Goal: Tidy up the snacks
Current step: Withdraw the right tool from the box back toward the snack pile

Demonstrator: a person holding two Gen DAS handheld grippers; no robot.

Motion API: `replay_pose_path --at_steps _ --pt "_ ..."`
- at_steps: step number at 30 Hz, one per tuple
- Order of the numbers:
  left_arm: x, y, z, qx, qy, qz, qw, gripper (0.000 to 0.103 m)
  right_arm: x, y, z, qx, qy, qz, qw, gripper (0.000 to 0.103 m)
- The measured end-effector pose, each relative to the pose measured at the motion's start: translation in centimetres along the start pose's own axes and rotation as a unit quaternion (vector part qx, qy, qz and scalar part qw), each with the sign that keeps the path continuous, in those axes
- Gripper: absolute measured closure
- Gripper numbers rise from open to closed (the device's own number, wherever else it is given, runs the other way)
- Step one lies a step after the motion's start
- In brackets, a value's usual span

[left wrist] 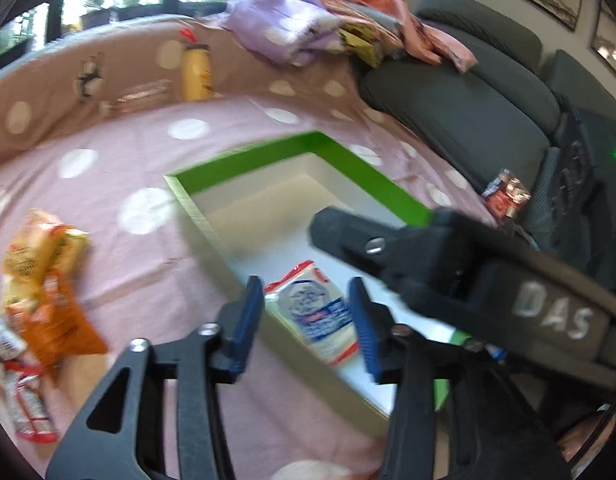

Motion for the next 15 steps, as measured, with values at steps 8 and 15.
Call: replay_pose_path --at_steps 8,15 --pt "-6.4 -1.6 -8.4 -0.055 0.126 0.053 0.9891 0.014 0.8 -1.9 -9.1 -0.137 0.035 0.018 0.990 0.009" --pt "-8.3 -6.3 -18.7 -0.148 0.259 0.045 0.9534 0.014 6.6 -7.1 -15.2 -0.222 0.060 -0.037 0.973 0.009"
Point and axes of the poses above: each gripper's, at about its wrist camera, not at the fingertips, and x roughly the way its jaws point, z to its right, y to its top, the point moved 4 cm from there along x, roughly the way its jaws point, and after that the axes turned 6 degrees about -x, right-handed, at the moved point
